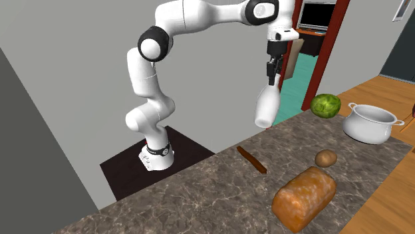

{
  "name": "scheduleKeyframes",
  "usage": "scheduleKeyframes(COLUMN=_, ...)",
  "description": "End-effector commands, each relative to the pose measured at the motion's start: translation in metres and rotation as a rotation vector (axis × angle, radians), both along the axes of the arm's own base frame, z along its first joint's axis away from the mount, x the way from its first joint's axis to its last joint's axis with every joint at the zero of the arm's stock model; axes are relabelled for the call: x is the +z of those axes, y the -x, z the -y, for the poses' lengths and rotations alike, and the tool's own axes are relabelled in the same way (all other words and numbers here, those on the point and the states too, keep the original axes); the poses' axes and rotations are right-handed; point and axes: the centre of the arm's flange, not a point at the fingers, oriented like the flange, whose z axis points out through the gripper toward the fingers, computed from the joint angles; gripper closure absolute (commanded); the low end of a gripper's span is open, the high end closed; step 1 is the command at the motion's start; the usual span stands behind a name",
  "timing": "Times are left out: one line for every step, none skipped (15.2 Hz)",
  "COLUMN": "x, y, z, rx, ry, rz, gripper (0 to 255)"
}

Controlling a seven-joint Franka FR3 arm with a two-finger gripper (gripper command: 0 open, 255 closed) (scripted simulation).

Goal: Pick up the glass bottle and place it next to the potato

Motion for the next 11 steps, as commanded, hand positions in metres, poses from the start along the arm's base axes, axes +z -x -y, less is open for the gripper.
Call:
scheduleKeyframes(x=-0.009, y=-0.017, z=-0.021, rx=-0.002, ry=-0.002, rz=0.001, gripper=255)
scheduleKeyframes(x=-0.014, y=-0.025, z=-0.031, rx=-0.002, ry=-0.002, rz=0.001, gripper=255)
scheduleKeyframes(x=-0.019, y=-0.032, z=-0.04, rx=-0.002, ry=-0.002, rz=0.001, gripper=255)
scheduleKeyframes(x=-0.024, y=-0.04, z=-0.05, rx=-0.002, ry=-0.002, rz=0.001, gripper=255)
scheduleKeyframes(x=-0.029, y=-0.047, z=-0.06, rx=-0.002, ry=-0.002, rz=0.001, gripper=255)
scheduleKeyframes(x=-0.033, y=-0.055, z=-0.07, rx=-0.002, ry=-0.002, rz=0.001, gripper=255)
scheduleKeyframes(x=-0.038, y=-0.062, z=-0.079, rx=-0.002, ry=-0.002, rz=0.001, gripper=255)
scheduleKeyframes(x=-0.043, y=-0.07, z=-0.089, rx=-0.002, ry=-0.002, rz=0.001, gripper=255)
scheduleKeyframes(x=-0.048, y=-0.077, z=-0.099, rx=-0.002, ry=-0.002, rz=0.001, gripper=255)
scheduleKeyframes(x=-0.053, y=-0.085, z=-0.108, rx=-0.002, ry=-0.002, rz=0.001, gripper=255)
scheduleKeyframes(x=-0.057, y=-0.092, z=-0.118, rx=-0.002, ry=-0.002, rz=0.001, gripper=255)
